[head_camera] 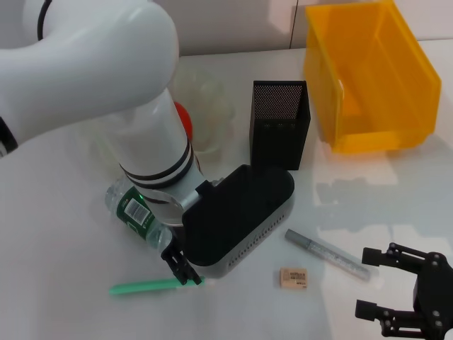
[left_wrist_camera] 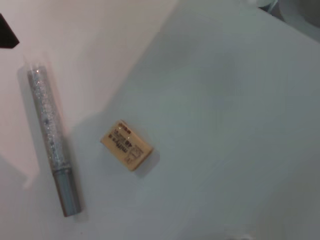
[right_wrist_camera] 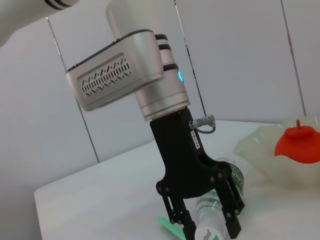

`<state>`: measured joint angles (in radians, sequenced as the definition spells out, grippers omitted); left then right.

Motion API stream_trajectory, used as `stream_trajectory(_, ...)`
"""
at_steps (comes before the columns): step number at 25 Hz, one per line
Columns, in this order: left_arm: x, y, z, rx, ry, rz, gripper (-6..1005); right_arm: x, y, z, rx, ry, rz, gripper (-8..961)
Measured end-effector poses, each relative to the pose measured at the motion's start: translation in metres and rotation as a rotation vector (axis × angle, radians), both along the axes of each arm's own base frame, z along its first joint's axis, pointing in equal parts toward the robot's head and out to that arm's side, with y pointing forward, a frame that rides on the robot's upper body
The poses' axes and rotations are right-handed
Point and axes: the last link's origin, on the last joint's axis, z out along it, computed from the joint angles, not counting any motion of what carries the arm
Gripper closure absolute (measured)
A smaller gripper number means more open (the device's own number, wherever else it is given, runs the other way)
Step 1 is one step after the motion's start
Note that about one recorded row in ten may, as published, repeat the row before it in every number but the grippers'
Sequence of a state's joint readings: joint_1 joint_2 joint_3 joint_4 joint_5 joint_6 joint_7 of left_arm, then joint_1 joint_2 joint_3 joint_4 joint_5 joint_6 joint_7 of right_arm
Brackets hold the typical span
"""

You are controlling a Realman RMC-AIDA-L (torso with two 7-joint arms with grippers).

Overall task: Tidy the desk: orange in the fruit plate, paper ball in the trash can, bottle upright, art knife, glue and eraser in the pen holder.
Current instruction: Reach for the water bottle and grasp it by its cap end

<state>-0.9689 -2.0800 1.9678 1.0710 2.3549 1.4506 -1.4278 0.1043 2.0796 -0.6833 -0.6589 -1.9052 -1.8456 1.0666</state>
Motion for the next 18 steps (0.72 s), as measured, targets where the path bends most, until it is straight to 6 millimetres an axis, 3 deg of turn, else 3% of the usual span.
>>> stream_trajectory(9,-0.0036,-0.0018,-0.0046,-0.005,0.013,-0.019,319,-0.0005,0.0003,-0.0005,-0.003,0.002,0.0,125)
stream_trajectory(18,0.0016,-0.0091,-0.0033,-0.026,0.026,-0.027,511,-0.0012,0.0022,-0.0009,-0.007,0.006,-0.004,127)
